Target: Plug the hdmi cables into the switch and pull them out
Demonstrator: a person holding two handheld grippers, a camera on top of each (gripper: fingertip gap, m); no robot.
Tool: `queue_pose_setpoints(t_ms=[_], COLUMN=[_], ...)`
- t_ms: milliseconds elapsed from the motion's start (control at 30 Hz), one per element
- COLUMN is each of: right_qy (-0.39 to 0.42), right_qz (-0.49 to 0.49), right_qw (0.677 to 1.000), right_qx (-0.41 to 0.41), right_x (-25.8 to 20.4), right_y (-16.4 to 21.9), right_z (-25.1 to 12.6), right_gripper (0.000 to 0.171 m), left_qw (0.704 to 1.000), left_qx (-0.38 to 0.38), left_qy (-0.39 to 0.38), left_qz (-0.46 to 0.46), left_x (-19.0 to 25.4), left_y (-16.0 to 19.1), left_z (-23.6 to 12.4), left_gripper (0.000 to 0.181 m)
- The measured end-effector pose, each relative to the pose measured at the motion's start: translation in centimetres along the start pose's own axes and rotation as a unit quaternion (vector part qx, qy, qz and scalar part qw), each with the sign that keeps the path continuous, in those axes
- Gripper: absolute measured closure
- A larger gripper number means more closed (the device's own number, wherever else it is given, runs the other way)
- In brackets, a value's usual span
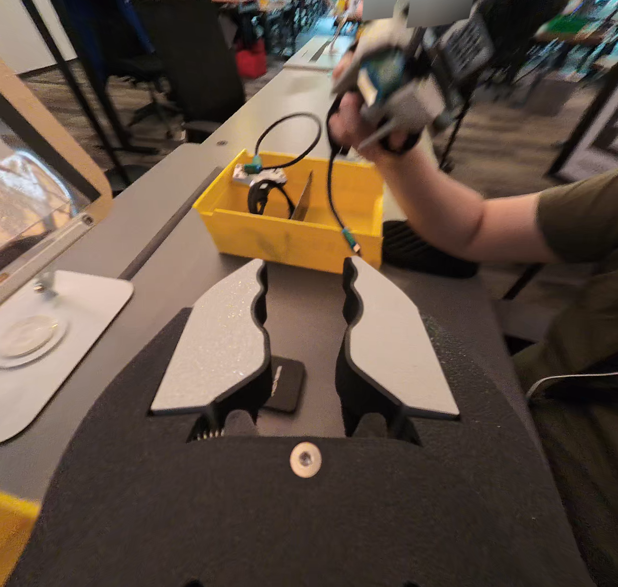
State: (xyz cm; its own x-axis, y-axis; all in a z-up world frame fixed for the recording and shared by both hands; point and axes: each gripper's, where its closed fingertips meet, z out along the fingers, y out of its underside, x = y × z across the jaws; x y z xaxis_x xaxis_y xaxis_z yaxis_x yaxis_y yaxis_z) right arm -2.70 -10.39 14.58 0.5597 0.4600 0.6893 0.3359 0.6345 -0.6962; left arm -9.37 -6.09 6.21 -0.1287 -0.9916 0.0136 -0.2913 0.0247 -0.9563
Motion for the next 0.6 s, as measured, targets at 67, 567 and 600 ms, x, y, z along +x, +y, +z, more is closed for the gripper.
queue_pose_setpoints(t_ms=[67, 567, 600], right_qy=[0.014, 0.038, 0.036], right_qz=[-0.009, -0.036, -0.037], right_qw=[1.000, 0.997, 0.997], right_qx=[-0.003, 0.059, 0.060], right_x=[0.9, 2.7, 2.6], right_y=[-0.8, -5.7, -5.8], right_z=[-0.7, -4.4, -4.4], right_gripper=[0.148, 0.148, 0.148], left_qw=[0.998, 0.920, 0.919], left_qx=[-0.058, -0.341, -0.345], left_qy=[-0.028, -0.176, -0.178], left_qz=[0.016, -0.077, -0.067], left_x=[-0.2, -2.6, -2.7], left_y=[2.3, 17.5, 17.7], left_z=[1.5, 6.1, 6.4], left_gripper=[0.137, 0.106, 0.100])
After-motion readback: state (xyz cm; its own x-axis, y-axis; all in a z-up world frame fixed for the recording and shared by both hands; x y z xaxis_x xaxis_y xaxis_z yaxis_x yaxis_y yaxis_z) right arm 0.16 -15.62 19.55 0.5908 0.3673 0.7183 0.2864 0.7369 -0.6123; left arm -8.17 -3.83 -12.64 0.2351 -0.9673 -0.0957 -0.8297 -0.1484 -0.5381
